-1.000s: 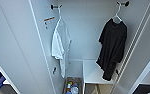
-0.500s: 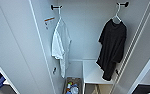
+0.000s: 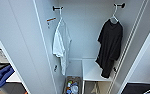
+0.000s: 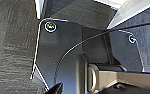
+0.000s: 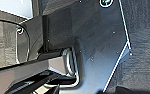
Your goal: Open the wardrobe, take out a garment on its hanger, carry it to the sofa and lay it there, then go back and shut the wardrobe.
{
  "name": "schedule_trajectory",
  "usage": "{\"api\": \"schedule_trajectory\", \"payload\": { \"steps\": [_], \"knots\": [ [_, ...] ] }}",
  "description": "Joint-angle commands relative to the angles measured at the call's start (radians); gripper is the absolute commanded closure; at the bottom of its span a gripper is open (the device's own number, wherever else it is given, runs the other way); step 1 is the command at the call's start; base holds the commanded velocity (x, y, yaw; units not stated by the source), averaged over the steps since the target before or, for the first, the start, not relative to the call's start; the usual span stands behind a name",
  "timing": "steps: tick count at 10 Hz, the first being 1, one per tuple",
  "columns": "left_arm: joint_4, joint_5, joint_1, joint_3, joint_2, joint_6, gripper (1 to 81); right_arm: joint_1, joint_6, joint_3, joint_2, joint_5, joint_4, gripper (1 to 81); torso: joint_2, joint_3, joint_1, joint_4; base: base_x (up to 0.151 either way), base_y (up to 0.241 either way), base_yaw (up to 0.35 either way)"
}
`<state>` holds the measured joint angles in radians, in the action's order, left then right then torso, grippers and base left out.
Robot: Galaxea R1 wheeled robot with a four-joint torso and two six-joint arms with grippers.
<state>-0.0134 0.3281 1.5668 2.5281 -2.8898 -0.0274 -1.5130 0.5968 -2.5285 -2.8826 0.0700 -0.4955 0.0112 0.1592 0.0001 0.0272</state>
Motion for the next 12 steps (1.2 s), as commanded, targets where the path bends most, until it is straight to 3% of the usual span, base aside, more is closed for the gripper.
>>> {"api": "schedule_trajectory", "payload": {
  "steps": [1,2,4,5,8,10,12],
  "knots": [
    [0.02,-0.05,-0.024,-0.003,0.006,0.003,1.0,0.046,0.0,0.007,0.001,-0.044,-0.05,1.0,0.0,0.0,0.0,0.0,0.0,0.0,0.0],
    [0.02,-0.05,-0.024,-0.003,0.004,0.003,1.0,0.064,-0.003,0.007,-0.01,-0.044,-0.127,1.0,0.0,0.0,0.0,0.0,0.0,0.0,0.0],
    [0.059,-0.086,-0.024,-0.003,-0.002,0.003,1.0,0.156,-0.037,0.007,-0.03,-0.068,-0.437,1.0,0.0,0.0,0.0,0.0,0.0,0.0,0.0],
    [0.059,-0.086,-0.024,0.009,-0.008,0.001,1.0,0.206,-0.037,0.01,-0.033,-0.107,-0.506,1.0,0.0,0.0,0.0,0.0,0.0,0.0,0.0],
    [0.053,-0.086,-0.024,0.035,-0.045,0.0,1.0,0.366,-0.04,0.01,-0.083,-0.171,-0.658,1.0,0.0,0.0,0.0,0.0,0.0,0.0,0.0],
    [0.047,-0.086,-0.024,0.06,-0.062,0.0,1.0,0.45,-0.042,0.008,-0.154,-0.306,-0.758,1.0,0.0,0.0,0.0,0.0,0.0,0.0,0.0],
    [0.047,-0.087,-0.024,0.06,-0.065,-0.009,1.0,0.51,-0.089,0.027,-0.215,-0.413,-0.796,1.0,0.0,0.0,0.0,0.0,0.0,0.0,0.0]
  ]
}}
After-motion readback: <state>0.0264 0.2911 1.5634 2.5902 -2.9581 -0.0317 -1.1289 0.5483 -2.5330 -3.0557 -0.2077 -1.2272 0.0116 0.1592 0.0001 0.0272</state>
